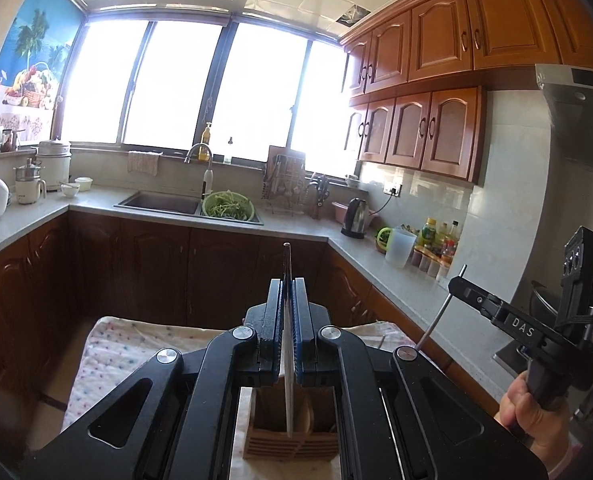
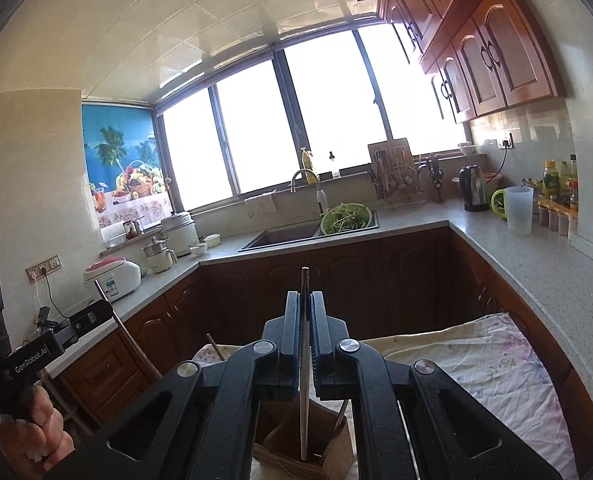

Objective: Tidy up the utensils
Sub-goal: 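Carry both steel chopsticks up and lower them into the wooden holder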

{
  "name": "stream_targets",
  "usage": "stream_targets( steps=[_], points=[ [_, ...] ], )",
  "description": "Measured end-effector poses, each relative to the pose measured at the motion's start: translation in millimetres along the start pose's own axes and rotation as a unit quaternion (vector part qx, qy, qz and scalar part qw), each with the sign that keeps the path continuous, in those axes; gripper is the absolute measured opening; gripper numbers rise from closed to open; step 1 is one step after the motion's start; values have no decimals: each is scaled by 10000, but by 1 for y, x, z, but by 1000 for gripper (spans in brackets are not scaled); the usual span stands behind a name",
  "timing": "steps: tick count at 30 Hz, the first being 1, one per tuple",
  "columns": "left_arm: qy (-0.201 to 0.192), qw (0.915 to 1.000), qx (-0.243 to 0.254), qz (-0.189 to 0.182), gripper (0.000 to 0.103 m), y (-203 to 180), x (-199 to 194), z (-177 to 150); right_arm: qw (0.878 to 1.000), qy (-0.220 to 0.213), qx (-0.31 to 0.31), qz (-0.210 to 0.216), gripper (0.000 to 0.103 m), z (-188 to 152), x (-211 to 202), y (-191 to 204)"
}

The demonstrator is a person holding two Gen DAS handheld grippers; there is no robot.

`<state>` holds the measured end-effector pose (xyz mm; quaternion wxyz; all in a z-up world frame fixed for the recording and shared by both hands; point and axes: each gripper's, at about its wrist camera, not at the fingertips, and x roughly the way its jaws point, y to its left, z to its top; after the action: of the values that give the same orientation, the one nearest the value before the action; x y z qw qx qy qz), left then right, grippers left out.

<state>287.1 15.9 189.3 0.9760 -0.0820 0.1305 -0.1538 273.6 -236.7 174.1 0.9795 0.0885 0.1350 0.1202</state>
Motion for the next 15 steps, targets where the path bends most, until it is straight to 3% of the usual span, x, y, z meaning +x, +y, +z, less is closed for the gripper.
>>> stream_targets(
  steps=[7,15],
  points=[
    [157,9990,-167,392,3,13,50,-27,9997,100,215,-94,4,-27,33,-18],
    [602,9959,-405,548,3,25,81,-73,9977,451,443,-243,5,-72,59,-38]
  ],
)
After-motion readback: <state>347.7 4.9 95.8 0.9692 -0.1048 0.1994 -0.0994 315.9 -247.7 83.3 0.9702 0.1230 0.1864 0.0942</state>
